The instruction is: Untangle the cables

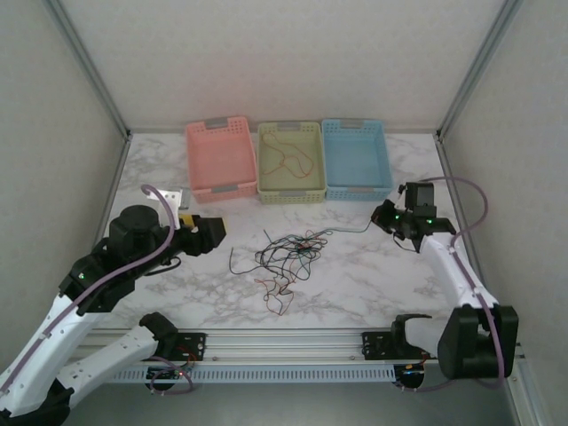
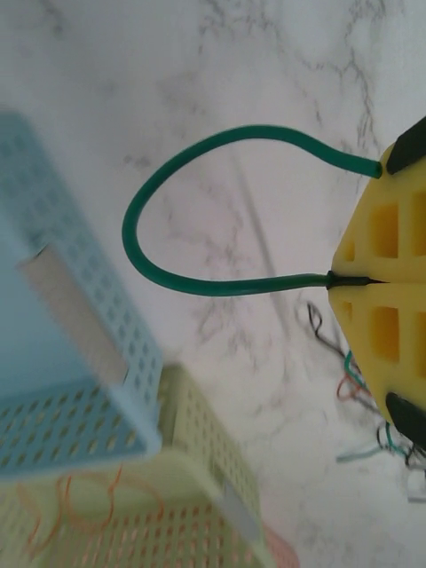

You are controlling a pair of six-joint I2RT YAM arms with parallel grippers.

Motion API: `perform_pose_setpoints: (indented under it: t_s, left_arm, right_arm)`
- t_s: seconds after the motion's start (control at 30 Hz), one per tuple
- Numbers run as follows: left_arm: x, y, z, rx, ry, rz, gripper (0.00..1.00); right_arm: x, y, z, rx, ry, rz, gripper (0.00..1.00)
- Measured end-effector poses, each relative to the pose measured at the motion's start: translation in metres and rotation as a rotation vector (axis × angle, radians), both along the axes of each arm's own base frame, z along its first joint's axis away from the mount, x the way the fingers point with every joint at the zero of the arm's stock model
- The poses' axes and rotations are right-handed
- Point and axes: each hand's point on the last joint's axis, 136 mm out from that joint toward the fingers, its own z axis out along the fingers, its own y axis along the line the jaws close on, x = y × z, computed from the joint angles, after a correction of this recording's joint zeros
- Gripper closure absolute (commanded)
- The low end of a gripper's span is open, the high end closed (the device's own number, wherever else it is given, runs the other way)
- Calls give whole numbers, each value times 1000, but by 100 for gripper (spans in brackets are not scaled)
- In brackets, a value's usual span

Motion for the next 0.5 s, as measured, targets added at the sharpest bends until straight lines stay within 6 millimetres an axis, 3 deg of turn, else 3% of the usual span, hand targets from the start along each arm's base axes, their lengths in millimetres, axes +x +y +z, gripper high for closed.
perform_pose_setpoints:
  t_s: [0.13, 0.23, 0.4, 0.5]
  left_arm:
    - [-3, 2, -8, -2, 15, 4, 20]
    - [-5, 0, -14, -3, 36, -9, 20]
    - [-7, -8, -35, -9, 94, -36, 20]
    - [-6, -13, -52, -6, 139, -48, 20]
  right_arm:
    - [1, 5, 50, 23, -111, 25, 100]
    - [-2, 10, 76, 45, -165, 50, 100]
    - [-10, 21, 97, 82, -198, 101, 100]
    - [-12, 23, 95, 90, -186, 113, 97]
